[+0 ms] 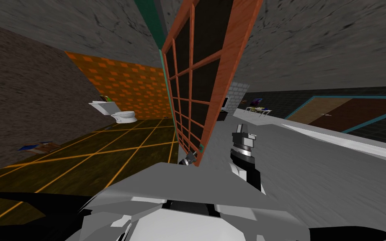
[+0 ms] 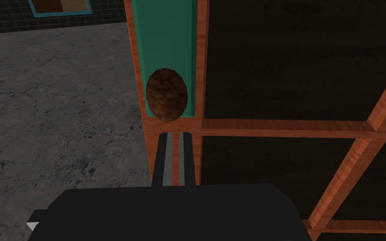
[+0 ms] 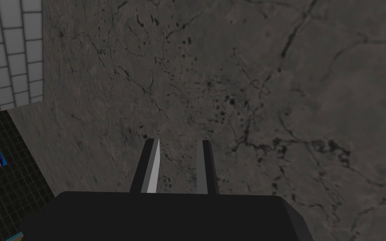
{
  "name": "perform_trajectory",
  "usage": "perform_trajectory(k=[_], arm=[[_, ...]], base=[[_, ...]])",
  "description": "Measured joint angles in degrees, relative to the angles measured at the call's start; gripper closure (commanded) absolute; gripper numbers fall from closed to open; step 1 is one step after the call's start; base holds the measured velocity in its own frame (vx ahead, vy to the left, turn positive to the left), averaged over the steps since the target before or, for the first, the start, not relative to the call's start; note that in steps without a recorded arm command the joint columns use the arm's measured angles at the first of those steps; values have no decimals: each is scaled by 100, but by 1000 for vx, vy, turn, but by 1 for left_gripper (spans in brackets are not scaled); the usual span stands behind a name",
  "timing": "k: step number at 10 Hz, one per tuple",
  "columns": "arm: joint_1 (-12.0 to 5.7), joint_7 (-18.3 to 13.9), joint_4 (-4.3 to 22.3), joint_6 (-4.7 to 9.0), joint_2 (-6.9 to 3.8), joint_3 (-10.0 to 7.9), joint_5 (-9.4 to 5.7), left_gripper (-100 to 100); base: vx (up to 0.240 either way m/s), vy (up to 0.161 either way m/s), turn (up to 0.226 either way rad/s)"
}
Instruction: Push the door open
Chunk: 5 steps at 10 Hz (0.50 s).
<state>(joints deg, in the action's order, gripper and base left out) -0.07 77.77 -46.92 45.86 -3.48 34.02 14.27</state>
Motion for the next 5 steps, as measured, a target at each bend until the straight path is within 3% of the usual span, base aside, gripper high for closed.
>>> perform_trajectory(k=[2, 3, 5], arm=[[45, 24, -51, -15, -9, -57, -35, -100], [48, 26, -52, -17, -9, -60, -37, -100], [31, 25, -50, -41, -46, -80, -40, -100]], base=[[-160, 38, 33], [78, -44, -36], [163, -165, -18]])
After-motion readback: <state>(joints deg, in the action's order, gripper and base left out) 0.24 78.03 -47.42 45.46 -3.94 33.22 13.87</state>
